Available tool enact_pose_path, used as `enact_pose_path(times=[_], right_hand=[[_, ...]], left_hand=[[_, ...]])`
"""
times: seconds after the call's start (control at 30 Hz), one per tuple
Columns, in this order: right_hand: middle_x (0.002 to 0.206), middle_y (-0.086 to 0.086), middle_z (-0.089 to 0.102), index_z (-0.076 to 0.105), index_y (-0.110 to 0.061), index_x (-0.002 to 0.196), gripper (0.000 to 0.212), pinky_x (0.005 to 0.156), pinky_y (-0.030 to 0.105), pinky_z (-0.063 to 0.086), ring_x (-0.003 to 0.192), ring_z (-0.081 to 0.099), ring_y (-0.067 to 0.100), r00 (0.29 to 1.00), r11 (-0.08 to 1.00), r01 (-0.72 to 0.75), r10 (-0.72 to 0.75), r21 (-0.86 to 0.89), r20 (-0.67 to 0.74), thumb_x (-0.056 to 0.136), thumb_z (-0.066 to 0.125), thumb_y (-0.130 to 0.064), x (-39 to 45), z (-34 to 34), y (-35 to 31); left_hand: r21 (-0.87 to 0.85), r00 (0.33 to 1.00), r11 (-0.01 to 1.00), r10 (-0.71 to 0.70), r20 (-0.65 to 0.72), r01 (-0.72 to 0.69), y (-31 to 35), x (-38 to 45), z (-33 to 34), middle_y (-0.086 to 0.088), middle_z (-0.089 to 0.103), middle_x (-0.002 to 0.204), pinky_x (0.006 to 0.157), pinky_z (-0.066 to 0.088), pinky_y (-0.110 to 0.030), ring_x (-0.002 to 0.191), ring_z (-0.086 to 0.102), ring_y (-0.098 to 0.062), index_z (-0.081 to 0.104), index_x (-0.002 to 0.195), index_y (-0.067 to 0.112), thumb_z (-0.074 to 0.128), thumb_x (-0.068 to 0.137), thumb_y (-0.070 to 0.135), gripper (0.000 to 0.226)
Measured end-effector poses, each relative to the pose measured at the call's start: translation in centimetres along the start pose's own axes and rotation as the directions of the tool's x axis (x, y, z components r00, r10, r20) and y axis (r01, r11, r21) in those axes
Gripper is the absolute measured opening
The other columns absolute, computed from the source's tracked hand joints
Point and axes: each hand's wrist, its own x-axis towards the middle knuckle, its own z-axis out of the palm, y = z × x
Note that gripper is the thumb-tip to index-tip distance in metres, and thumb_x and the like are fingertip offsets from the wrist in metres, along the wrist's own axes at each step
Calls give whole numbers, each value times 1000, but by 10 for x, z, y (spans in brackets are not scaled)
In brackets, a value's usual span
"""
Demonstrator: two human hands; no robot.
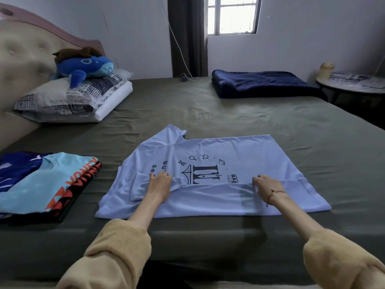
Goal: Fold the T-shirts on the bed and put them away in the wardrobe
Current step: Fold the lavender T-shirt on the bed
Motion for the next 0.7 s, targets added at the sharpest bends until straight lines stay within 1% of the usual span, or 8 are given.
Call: enact_pose_path(times=[0.1, 0.17, 0.27, 0.43, 0.5, 0.6, 0.67, 0.7], right_hand=[[127, 4, 47, 47, -14, 126, 35, 88, 31, 43, 117, 51, 23, 1000, 999, -1, 1, 37, -7, 93, 39, -6, 26, -7, -1], [128, 4, 46, 45, -14, 127, 38, 88, 31, 43, 118, 51, 23, 1000, 998, -9, 10, 62, -18, 91, 38, -3, 46, -11, 0], [129, 4, 45, 42, -14, 128, 41, 88, 32, 44, 120, 48, 21, 1000, 997, -25, 25, 69, 0, 91, 33, 3, 87, -9, 6], [137, 1, 39, 37, -16, 132, 44, 88, 33, 43, 130, 38, 16, 999, 996, -50, 49, 79, 6, 92, 29, 2, 164, -6, 23], [148, 1, 28, 27, -13, 141, 48, 92, 34, 41, 136, 30, 15, 999, 998, -45, 44, 54, 25, 95, 28, 0, 191, -6, 28], [159, -2, 0, 2, -12, 150, 59, 107, 34, 34, 145, 12, 13, 998, 1000, 9, -11, 19, 60, 98, 28, -2, 228, -10, 34], [158, -4, -6, -5, -15, 150, 62, 112, 35, 27, 146, 4, 10, 995, 999, 24, -27, 39, 91, 97, 25, -1, 253, -10, 38], [158, -6, -5, -7, -17, 150, 65, 113, 36, 26, 146, 2, 9, 995, 999, 32, -35, 29, 93, 97, 27, -2, 263, -10, 39]], left_hand=[[-90, 998, 995, 31, -57, -36, 11, 32, -5, -3, 56, 121, 103, 30, -36, 118, 48, -20, 55, 115, 13, 48, 92, 12, 23], [-140, 994, 988, 46, -102, -60, 16, 57, -7, -3, 56, 119, 101, 32, -33, 116, 50, -20, 55, 114, 13, 48, 90, 5, 26], [-211, 992, 974, 55, -117, -79, 21, 100, -5, -3, 55, 116, 94, 35, -29, 112, 51, -21, 54, 111, 12, 44, 86, -4, 31], [-198, 988, 972, 104, -112, -125, 24, 175, 3, -3, 46, 132, 97, 36, -31, 122, 43, -20, 46, 127, 12, 41, 87, -4, 43], [-182, 990, 976, 103, -97, -120, 20, 198, 9, -2, 39, 141, 99, 34, -31, 129, 38, -19, 40, 133, 12, 40, 87, -4, 48], [-146, 991, 980, 130, -42, -135, 10, 232, 17, 1, 21, 154, 110, 26, -34, 141, 21, -15, 23, 147, 15, 39, 88, -3, 63], [-138, 990, 981, 139, 12, -136, 8, 249, 21, 4, 13, 157, 115, 16, -39, 145, 13, -11, 10, 151, 18, 37, 89, 0, 70], [-140, 991, 982, 132, 35, -126, 6, 255, 22, 4, 15, 157, 116, 13, -40, 145, 13, -11, 7, 152, 19, 38, 89, 2, 73]])
